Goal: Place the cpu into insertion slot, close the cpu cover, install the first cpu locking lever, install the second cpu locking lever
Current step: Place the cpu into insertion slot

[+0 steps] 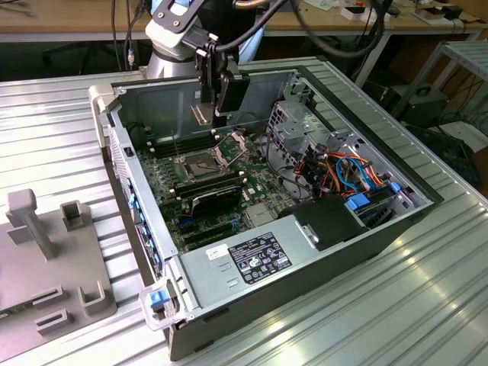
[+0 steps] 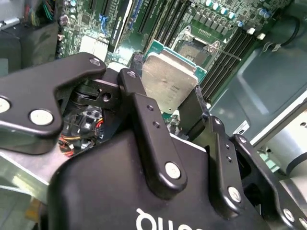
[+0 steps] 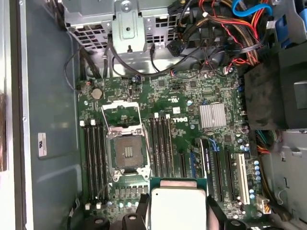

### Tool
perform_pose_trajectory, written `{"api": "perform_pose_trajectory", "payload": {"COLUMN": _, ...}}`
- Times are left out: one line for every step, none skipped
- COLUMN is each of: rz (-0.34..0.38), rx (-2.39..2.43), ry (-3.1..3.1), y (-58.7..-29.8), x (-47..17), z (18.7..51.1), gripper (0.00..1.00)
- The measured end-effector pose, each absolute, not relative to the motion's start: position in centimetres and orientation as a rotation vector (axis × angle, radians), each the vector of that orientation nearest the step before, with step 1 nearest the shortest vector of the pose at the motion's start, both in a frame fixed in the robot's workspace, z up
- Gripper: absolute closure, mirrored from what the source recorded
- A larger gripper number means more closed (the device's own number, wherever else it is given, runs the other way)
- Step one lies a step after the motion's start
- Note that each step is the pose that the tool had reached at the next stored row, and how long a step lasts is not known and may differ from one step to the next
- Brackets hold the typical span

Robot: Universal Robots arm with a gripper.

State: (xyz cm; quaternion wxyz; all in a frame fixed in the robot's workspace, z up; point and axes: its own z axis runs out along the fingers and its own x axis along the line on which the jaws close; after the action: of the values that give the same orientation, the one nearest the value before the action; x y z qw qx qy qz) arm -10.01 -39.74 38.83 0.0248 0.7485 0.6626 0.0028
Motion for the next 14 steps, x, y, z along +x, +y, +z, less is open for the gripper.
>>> {"api": "perform_pose_trajectory", "payload": {"rz": 0.008, "rx": 2.333, "ry": 2.029, "y": -39.74, "x": -9.99, "z": 38.82, "gripper": 0.45}}
{"api": "perform_pose_trajectory", "payload": {"rz": 0.008, "rx": 2.341, "ry": 2.020, "y": -39.73, "x": -9.99, "z": 38.81, "gripper": 0.45}}
{"api": "perform_pose_trajectory", "payload": {"rz": 0.007, "rx": 2.349, "ry": 2.010, "y": -39.73, "x": -9.98, "z": 38.81, "gripper": 0.45}}
{"api": "perform_pose_trajectory", "payload": {"rz": 0.007, "rx": 2.362, "ry": 1.996, "y": -39.73, "x": -9.97, "z": 38.81, "gripper": 0.45}}
{"api": "perform_pose_trajectory", "payload": {"rz": 0.007, "rx": 2.365, "ry": 1.992, "y": -39.73, "x": -9.97, "z": 38.81, "gripper": 0.45}}
{"api": "perform_pose_trajectory", "payload": {"rz": 0.007, "rx": 2.365, "ry": 1.991, "y": -39.73, "x": -9.96, "z": 38.81, "gripper": 0.45}}
{"api": "perform_pose_trajectory", "payload": {"rz": 0.007, "rx": 2.365, "ry": 1.992, "y": -39.73, "x": -9.97, "z": 38.81, "gripper": 0.45}}
{"api": "perform_pose_trajectory", "payload": {"rz": 0.007, "rx": 2.365, "ry": 1.991, "y": -39.73, "x": -9.96, "z": 38.81, "gripper": 0.45}}
{"api": "perform_pose_trajectory", "payload": {"rz": 0.007, "rx": 2.365, "ry": 1.991, "y": -39.72, "x": -9.96, "z": 38.81, "gripper": 0.45}}
{"api": "perform_pose_trajectory", "payload": {"rz": 0.007, "rx": 2.365, "ry": 1.991, "y": -39.73, "x": -9.96, "z": 38.80, "gripper": 0.45}}
{"api": "perform_pose_trajectory", "payload": {"rz": 0.006, "rx": 2.376, "ry": 1.978, "y": -39.73, "x": -9.97, "z": 38.79, "gripper": 0.45}}
{"api": "perform_pose_trajectory", "payload": {"rz": 0.006, "rx": 2.384, "ry": 1.968, "y": -39.72, "x": -9.97, "z": 38.78, "gripper": 0.45}}
{"api": "perform_pose_trajectory", "payload": {"rz": 0.005, "rx": 2.398, "ry": 1.952, "y": -39.73, "x": -9.96, "z": 38.77, "gripper": 0.45}}
{"api": "perform_pose_trajectory", "payload": {"rz": 0.005, "rx": 2.409, "ry": 1.938, "y": -39.73, "x": -9.96, "z": 38.76, "gripper": 0.45}}
